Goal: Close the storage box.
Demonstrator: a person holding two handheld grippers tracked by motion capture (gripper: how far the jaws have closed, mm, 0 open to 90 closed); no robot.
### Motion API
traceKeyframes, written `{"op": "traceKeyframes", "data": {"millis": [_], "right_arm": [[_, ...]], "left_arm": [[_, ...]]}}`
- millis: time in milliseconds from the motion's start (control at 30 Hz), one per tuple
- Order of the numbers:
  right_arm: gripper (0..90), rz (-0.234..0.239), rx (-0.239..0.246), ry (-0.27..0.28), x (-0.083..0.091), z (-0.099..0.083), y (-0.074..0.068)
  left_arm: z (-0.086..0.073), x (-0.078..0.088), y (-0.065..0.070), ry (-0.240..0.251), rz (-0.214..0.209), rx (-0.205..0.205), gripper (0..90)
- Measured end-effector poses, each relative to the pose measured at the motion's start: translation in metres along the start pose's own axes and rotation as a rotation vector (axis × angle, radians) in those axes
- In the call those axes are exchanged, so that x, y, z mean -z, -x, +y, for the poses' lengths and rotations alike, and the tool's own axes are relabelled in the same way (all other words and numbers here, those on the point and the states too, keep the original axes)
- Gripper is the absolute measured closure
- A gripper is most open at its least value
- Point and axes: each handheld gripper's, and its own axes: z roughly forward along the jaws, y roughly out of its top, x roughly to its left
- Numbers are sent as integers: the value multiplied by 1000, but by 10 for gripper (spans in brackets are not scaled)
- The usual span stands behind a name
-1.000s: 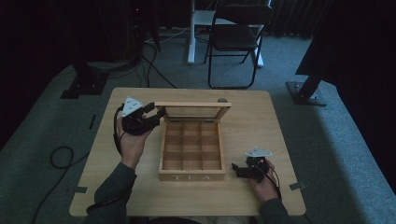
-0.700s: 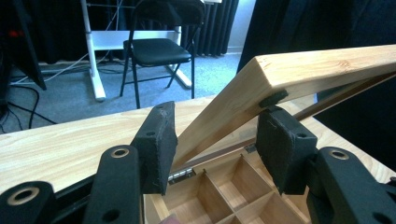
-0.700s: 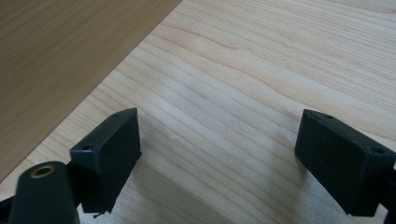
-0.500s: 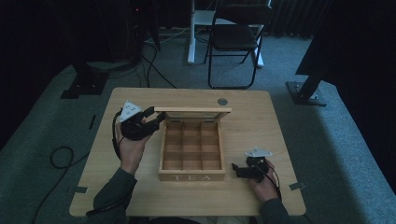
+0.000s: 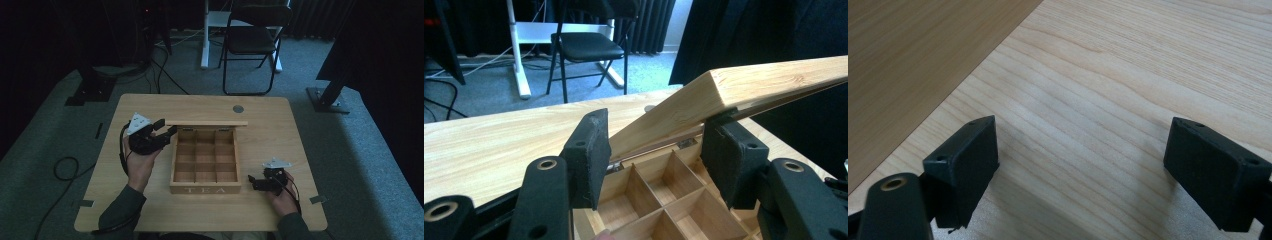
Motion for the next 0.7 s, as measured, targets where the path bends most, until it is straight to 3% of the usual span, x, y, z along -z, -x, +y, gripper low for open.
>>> {"op": "traceKeyframes", "data": {"millis": [700], "right_arm": [[138, 1, -3, -1, 0, 0, 0]], "left_arm": [[-15, 8, 5, -35, -6, -10, 435]]}}
